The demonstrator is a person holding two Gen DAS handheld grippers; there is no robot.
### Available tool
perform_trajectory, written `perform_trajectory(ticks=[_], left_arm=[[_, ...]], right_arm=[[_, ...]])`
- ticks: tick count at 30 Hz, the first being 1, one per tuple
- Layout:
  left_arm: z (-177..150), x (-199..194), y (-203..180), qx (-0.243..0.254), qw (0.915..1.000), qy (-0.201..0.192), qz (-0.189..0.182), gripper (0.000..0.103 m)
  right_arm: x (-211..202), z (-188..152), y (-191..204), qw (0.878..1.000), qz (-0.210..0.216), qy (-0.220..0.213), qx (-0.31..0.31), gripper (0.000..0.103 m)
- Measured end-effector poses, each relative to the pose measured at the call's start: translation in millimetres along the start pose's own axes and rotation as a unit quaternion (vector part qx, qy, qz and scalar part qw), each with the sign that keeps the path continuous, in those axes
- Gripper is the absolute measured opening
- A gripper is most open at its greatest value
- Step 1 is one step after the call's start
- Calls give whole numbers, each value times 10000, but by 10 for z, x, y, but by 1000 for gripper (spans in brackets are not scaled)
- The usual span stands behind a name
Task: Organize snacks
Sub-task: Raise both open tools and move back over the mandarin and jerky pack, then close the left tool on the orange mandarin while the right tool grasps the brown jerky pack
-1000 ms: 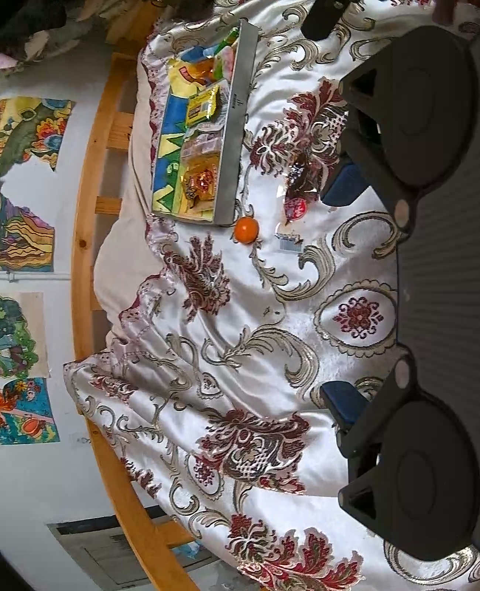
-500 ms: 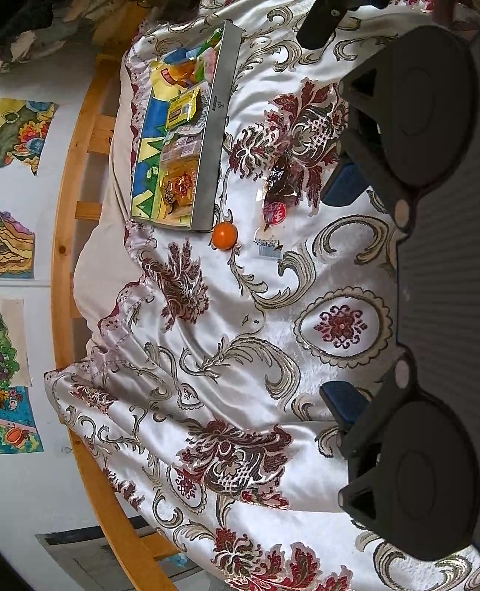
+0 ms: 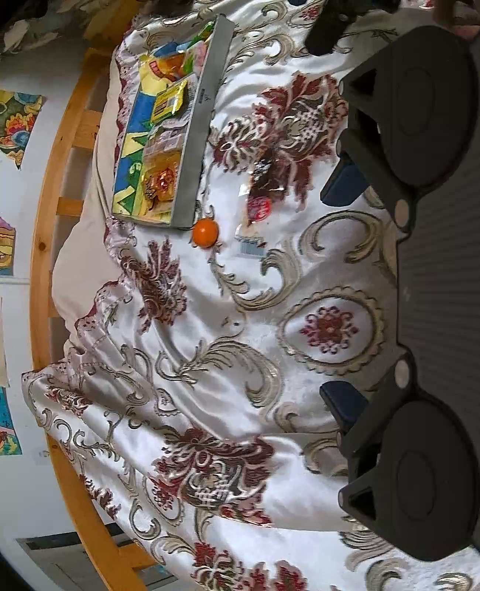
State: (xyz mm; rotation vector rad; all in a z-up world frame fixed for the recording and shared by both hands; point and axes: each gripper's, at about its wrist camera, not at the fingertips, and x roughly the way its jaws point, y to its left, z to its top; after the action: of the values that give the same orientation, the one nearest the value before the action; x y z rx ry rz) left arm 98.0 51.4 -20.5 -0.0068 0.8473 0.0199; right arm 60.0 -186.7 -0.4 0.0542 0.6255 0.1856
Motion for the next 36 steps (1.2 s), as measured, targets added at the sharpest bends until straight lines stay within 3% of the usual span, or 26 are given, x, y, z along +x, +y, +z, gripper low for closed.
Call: perform_trajectory(ticks=[6, 12, 17, 23, 26, 36], left_arm=[[241, 240, -12, 119, 9998, -133, -2, 102], [484, 551, 121, -412, 9981, -225, -400, 102], [637, 736, 101, -77, 9972, -628, -397, 102], [827, 969, 72, 239, 9955, -635, -665, 102], [831, 1068, 103, 106, 9963, -582, -625, 102], [892, 1216, 84, 120, 9905, -654, -1203, 102]], right_arm=[[214, 91, 89, 9984, 262, 203, -465, 102], [444, 128, 162, 9943, 402, 394, -903, 102], [627, 109, 210, 9894, 522, 560, -1231, 102], [913, 137, 304, 9758, 781, 645, -1938, 102], [1063, 153, 358, 9665, 923, 602, -2320, 102], [1451, 222, 580, 9355, 1737, 626, -3014, 78]])
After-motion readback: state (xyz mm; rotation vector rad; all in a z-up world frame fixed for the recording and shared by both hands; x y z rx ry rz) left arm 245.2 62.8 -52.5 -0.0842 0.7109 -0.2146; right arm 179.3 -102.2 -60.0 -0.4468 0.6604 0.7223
